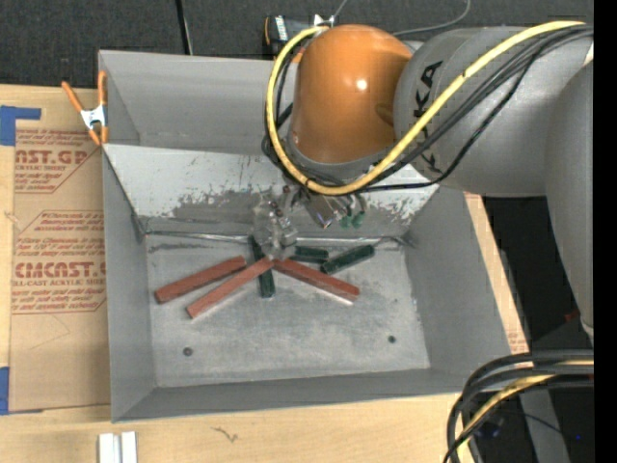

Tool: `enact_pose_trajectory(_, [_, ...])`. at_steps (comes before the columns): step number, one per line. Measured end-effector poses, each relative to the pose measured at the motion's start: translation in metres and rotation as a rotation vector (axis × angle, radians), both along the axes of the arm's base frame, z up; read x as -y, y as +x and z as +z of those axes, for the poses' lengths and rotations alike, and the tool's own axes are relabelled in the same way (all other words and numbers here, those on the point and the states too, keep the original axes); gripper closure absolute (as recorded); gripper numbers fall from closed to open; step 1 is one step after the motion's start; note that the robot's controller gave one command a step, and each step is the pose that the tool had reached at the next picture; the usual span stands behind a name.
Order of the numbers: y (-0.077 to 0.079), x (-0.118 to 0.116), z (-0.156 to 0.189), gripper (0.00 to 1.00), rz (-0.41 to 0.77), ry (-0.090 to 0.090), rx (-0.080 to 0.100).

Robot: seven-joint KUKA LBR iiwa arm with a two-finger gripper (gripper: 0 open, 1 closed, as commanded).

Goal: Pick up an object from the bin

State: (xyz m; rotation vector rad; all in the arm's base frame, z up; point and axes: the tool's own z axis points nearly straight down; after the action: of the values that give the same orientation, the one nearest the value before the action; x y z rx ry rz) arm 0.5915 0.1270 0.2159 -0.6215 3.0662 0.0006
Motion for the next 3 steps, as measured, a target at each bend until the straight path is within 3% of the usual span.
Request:
enact_pose_trajectory(1, [-0.002,0.0,-0.005,0.0,0.0,-0.001,-0.009])
enact_pose_trajectory(2, [-0.043,-0.043,-0.14,0.0,0.351,-0.004,-0.017])
enact_pose_trajectory(3, [-0.04,-0.043,-0.136,1.0,0.349,-0.003,-0.01])
